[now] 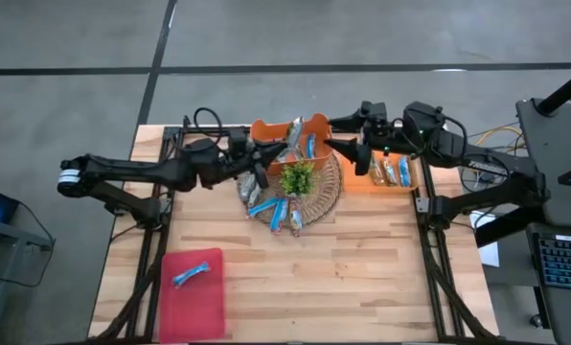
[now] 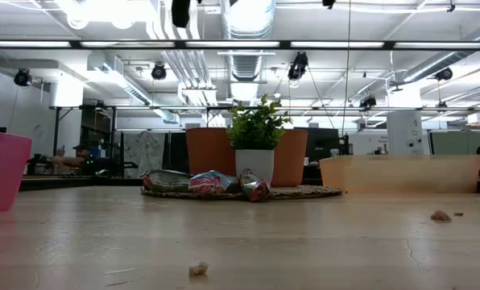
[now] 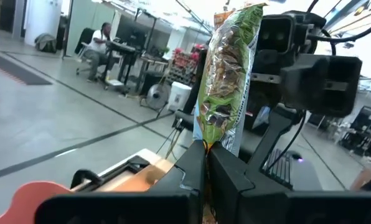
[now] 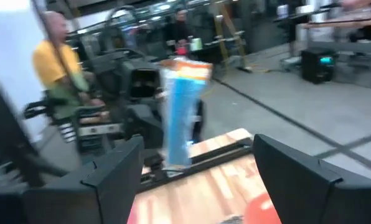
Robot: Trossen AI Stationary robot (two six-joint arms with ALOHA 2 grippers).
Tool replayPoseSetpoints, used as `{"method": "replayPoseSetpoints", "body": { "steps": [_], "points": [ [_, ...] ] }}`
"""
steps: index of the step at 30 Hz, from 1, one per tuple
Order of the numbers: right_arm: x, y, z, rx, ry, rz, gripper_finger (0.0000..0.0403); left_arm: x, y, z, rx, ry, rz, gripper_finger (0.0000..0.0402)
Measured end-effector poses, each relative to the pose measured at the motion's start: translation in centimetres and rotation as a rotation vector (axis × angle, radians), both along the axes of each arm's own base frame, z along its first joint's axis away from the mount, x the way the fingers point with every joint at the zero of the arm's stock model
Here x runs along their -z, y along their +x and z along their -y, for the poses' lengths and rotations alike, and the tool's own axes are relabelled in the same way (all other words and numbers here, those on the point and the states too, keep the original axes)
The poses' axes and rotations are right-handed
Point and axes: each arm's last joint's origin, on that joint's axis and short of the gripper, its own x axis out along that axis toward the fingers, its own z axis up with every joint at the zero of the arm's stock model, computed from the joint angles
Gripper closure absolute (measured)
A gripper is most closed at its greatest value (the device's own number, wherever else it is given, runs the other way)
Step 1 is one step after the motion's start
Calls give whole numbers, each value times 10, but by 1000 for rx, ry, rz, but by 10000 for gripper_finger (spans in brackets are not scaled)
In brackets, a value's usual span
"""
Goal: Pick and place Granola Bars by type
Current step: Put the orange granola bar into the orange bin
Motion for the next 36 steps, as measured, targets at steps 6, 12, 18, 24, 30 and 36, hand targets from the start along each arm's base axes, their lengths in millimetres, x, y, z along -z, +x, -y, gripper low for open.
{"method": "replayPoseSetpoints", "body": {
  "steps": [6,12,18,24,30,36],
  "points": [
    [3,12,1,-64,-1,22,95,1,10,0,20,14,67,401],
    [5,18,1,-68,29,33,82,-1,27,0,36,21,67,401],
    [8,23,0,-73,32,21,81,-4,51,0,86,38,62,401],
    [5,19,-1,-76,22,30,93,-2,67,0,130,32,50,401],
    [2,14,-2,-76,15,39,118,-3,66,2,136,32,54,401],
    [3,14,-2,-77,10,25,134,-12,62,2,123,38,89,401]
  ]
}}
